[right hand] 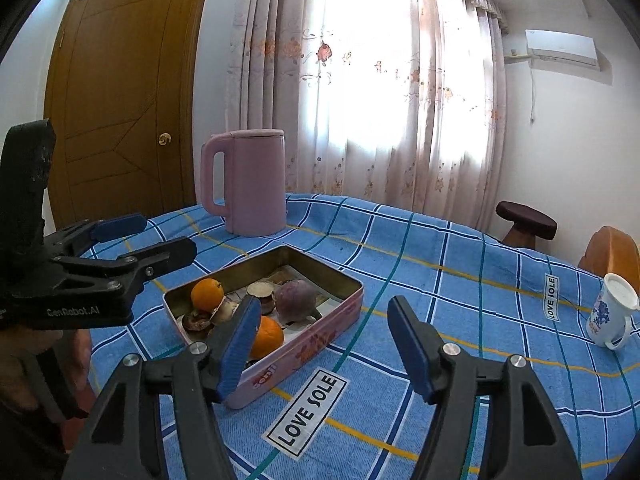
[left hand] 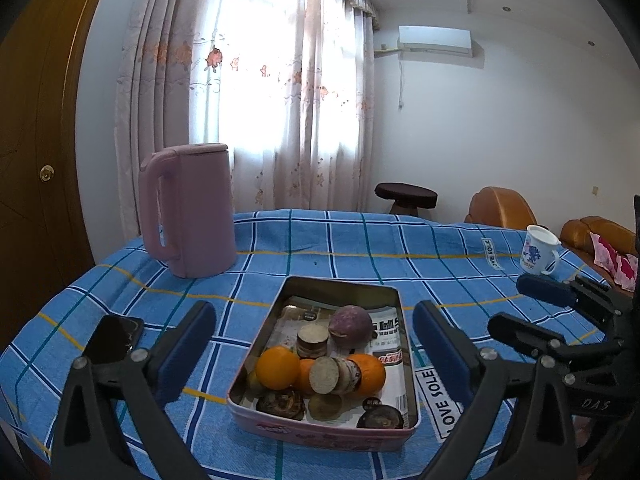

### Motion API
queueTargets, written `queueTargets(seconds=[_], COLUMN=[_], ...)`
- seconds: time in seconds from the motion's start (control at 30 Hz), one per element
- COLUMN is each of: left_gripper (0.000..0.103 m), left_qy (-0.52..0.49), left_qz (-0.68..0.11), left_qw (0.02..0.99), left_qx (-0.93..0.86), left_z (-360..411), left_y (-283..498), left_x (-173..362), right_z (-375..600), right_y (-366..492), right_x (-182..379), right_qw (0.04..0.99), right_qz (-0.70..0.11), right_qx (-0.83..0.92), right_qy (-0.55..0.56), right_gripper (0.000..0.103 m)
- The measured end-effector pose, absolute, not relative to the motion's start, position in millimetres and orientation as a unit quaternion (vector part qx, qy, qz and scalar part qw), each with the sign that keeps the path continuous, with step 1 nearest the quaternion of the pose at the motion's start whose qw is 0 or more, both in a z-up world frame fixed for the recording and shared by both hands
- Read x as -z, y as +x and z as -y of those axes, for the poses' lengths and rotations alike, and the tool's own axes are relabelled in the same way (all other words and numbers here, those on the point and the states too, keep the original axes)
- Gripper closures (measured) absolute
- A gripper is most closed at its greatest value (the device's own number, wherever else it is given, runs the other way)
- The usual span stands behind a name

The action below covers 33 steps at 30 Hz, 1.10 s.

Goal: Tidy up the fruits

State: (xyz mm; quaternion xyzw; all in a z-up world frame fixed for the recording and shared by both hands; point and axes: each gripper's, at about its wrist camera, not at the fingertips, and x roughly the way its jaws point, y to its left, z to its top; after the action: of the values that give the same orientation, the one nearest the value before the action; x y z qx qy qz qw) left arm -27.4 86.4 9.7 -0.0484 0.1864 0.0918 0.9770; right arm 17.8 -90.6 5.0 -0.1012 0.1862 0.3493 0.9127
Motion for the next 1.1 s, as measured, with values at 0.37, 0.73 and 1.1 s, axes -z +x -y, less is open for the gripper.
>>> queueTargets(seconds=[0.37,0.73,1.1], left_gripper=[0.002,0.000,0.000], left_qy=[-0.048,-0.038,-0.029], left_qz=[-0.187,-0.191,-0.179], left_qw=[0.977,0.976,0.978], left_qx=[-0.092,-0.097,-0.100], left_z=[-85.5,-82.2,-75.4], left_y=[-27.9,-26.0,-30.1], left_x=[-10.1,-10.6,-16.8], right_z=[92.2,95.8,104.2], right_y=[17.4,14.5,12.6], right_x=[-5.1,-6.8,-9.1], right_qw=[0.913,0.916,0.920], right_qz=[-0.185,-0.178,-0.173], right_qx=[-0.348,-0.344,-0.338], right_qy=[-0.100,-0.099,-0.093], right_gripper=[0.036,0.035,0.035])
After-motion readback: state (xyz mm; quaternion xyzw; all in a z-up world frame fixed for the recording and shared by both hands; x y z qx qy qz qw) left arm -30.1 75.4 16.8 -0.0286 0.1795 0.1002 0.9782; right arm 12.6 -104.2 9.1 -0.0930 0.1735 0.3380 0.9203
